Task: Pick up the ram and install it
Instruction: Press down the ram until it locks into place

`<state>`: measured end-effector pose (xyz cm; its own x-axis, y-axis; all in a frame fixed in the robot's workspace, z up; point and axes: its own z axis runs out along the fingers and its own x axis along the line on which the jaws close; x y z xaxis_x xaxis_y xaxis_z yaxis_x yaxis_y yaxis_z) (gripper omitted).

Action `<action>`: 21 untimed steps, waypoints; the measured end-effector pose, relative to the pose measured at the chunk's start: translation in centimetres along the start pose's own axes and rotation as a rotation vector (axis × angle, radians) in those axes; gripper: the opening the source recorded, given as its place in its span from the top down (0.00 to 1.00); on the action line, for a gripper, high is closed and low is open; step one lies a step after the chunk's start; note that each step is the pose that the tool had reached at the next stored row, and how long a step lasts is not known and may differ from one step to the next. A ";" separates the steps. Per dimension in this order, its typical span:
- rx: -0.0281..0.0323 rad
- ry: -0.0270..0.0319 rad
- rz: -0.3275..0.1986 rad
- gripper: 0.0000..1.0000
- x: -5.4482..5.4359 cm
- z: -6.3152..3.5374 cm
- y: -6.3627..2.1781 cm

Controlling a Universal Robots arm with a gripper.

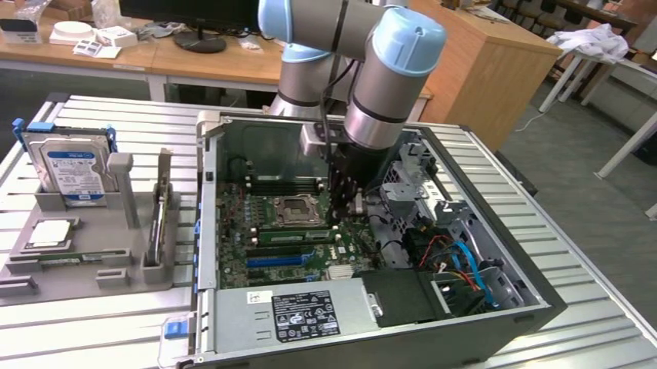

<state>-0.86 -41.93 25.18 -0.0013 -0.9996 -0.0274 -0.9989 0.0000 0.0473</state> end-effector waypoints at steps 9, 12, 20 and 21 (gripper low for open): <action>-0.0001 0.0000 0.000 0.89 0.0 0.07 -0.13; 0.0000 0.0000 0.000 0.89 0.0 0.05 -0.48; -0.0001 0.0000 0.000 0.89 0.0 0.01 -1.33; 0.0000 0.0001 0.000 0.89 0.0 0.01 -1.41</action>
<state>0.55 -41.93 25.10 -0.0013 -0.9996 -0.0273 -0.9989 0.0000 0.0472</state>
